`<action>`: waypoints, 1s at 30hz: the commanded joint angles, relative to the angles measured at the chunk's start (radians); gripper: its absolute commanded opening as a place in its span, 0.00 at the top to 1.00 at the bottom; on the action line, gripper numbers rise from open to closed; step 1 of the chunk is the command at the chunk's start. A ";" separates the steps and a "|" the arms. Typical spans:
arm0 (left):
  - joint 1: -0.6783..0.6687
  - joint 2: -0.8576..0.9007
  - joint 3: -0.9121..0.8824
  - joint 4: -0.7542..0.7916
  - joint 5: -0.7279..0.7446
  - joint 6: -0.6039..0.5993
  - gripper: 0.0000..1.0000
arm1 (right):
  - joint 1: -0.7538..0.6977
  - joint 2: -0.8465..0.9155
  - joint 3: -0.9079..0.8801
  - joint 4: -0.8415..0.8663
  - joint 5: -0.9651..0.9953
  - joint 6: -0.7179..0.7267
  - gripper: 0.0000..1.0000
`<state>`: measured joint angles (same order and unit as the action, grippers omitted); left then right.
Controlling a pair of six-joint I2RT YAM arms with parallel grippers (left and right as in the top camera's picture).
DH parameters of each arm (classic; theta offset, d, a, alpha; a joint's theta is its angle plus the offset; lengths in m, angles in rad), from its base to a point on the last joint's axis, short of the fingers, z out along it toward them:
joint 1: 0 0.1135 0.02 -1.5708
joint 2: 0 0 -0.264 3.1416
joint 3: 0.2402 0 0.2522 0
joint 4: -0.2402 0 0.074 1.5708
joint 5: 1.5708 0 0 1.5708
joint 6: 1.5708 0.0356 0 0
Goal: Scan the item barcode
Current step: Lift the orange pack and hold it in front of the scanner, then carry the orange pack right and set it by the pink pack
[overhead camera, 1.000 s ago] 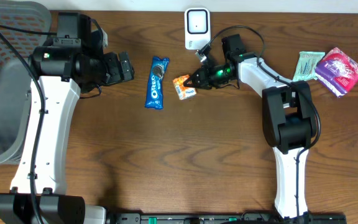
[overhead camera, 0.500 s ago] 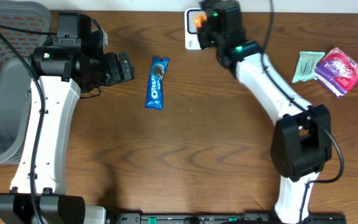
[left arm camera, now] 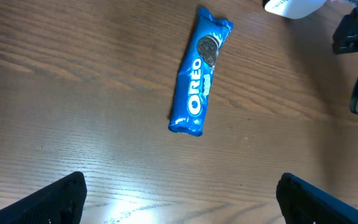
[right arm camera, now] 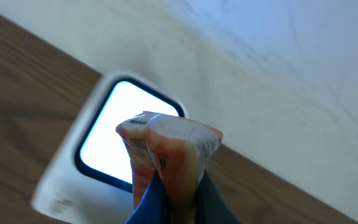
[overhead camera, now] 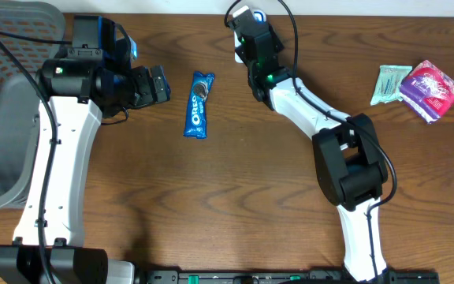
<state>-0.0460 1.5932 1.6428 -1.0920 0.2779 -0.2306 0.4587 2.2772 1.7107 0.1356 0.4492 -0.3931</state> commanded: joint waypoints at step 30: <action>0.002 0.002 -0.003 0.000 -0.010 0.013 0.02 | -0.585 -0.079 0.053 -0.690 0.121 0.368 0.99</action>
<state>-0.0460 1.5932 1.6428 -1.0920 0.2779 -0.2306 -0.1070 2.2341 1.7531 -0.5381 0.6373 -0.0685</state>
